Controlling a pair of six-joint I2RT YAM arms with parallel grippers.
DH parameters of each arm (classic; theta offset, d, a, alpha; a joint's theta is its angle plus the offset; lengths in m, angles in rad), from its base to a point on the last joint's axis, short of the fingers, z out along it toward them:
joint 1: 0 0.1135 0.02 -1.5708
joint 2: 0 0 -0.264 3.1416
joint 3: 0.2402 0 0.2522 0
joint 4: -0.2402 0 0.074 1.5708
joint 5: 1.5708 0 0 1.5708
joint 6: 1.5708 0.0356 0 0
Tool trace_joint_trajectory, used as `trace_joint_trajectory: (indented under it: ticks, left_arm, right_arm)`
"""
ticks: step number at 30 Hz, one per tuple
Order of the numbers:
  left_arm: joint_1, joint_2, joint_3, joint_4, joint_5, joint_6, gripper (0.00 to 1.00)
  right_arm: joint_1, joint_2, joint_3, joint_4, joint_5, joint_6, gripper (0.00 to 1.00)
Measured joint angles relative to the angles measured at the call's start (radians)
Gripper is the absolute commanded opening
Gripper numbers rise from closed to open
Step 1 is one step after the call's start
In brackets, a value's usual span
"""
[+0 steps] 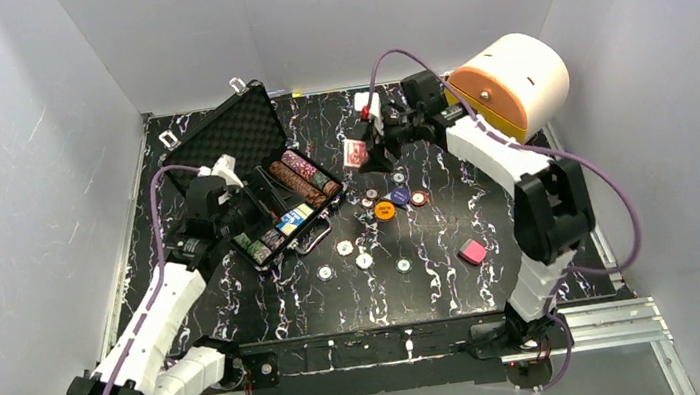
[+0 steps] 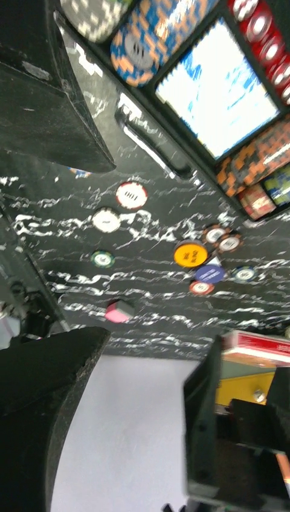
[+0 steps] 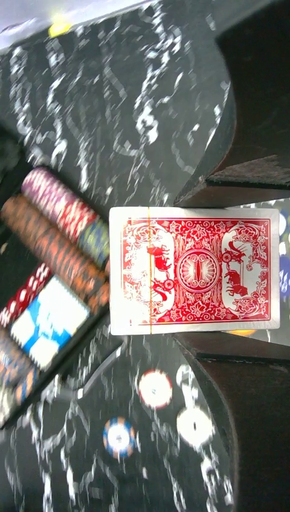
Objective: Pack up texas hold em set
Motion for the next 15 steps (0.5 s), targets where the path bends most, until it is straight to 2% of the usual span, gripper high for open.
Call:
trace_joint_trajectory:
  ticks: [6,9,15]
  left_arm:
    - [0.001,0.107,0.014,0.048,0.227,-0.102,0.98]
    - [0.001,0.095,-0.007,0.098,0.303,-0.154,0.97]
    - [0.001,0.021,-0.085,0.169,0.362,-0.214,0.84]
  right_arm:
    - [0.131,-0.22,-0.223,0.068,-0.085,0.032,0.55]
    - [0.187,-0.288,-0.323,0.116,-0.129,0.077,0.55]
    - [0.276,-0.315,-0.405,0.18,-0.147,0.157,0.55]
